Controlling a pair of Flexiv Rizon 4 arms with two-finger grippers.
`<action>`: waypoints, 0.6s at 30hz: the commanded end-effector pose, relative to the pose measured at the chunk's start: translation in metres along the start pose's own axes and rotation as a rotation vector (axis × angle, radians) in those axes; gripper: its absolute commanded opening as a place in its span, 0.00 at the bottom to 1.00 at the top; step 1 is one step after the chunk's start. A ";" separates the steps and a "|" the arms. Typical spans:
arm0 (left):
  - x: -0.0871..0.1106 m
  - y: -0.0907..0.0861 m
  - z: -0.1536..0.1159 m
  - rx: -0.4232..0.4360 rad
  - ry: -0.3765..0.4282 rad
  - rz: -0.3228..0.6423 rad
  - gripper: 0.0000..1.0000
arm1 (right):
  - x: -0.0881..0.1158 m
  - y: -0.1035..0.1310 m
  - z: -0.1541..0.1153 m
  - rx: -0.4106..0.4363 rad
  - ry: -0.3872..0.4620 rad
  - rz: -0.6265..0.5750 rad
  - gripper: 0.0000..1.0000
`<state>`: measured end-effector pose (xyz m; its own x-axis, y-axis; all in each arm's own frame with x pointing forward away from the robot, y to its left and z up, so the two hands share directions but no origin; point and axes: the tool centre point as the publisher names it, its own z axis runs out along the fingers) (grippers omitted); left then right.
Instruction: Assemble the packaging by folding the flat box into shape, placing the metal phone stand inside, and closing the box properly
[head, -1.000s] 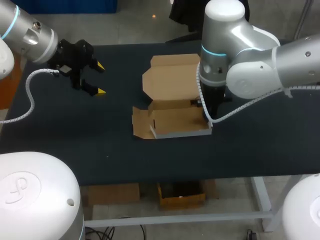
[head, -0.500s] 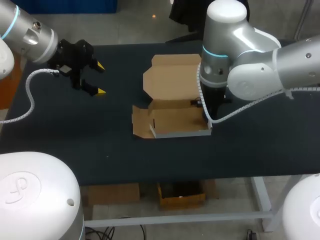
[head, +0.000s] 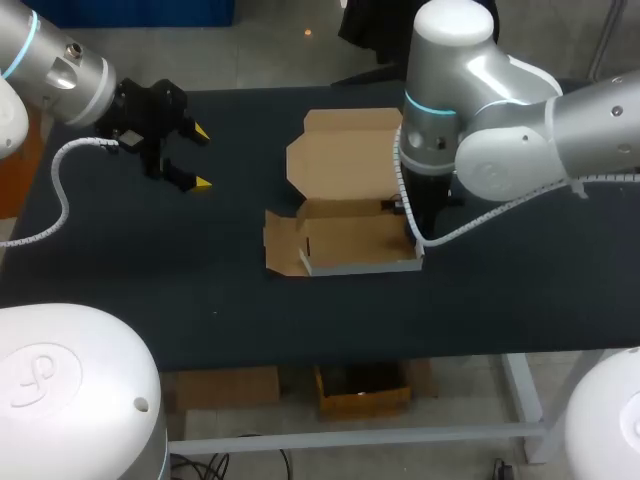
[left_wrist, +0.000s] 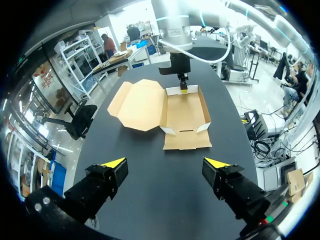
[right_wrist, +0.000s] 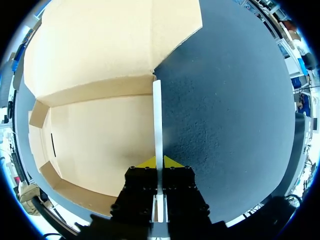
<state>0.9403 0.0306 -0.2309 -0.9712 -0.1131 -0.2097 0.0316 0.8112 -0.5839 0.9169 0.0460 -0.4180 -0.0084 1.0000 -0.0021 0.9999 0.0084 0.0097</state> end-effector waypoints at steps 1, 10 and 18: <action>0.000 0.000 0.000 -0.001 0.001 0.000 1.00 | 0.000 -0.001 -0.001 0.001 0.000 0.000 0.00; 0.022 -0.011 0.014 0.003 -0.010 -0.332 1.00 | 0.000 -0.001 -0.001 0.001 0.000 0.000 0.00; 0.038 -0.017 0.027 -0.063 -0.035 -0.746 1.00 | 0.000 -0.001 -0.001 0.001 0.000 0.000 0.00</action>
<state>0.9122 0.0047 -0.2489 -0.8920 -0.4472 0.0658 -0.3890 0.6854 -0.6156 0.9168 0.0460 -0.4180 -0.0082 1.0000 -0.0023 0.9999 0.0083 0.0100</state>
